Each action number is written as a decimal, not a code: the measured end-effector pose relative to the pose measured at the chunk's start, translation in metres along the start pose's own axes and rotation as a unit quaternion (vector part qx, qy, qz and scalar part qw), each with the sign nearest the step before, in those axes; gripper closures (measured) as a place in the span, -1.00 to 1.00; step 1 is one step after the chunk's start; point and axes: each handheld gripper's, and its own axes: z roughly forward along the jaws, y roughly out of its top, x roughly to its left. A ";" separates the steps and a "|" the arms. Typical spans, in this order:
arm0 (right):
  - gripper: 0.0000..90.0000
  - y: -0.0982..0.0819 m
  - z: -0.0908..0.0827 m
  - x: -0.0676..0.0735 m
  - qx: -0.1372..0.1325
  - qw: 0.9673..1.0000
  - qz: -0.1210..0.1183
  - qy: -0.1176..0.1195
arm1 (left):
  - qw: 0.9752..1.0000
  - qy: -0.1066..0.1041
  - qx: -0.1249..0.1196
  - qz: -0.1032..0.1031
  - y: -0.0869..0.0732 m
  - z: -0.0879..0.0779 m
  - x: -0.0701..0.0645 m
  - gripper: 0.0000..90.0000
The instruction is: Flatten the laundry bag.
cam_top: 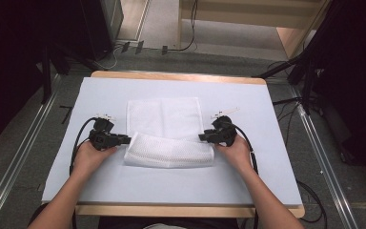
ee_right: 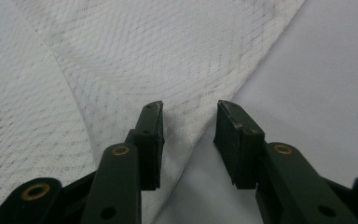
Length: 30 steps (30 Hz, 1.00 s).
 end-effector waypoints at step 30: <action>0.84 0.027 0.010 -0.031 -0.012 0.999 0.034 -0.036 | 0.999 -0.026 -0.033 -0.032 0.055 0.017 0.045 0.98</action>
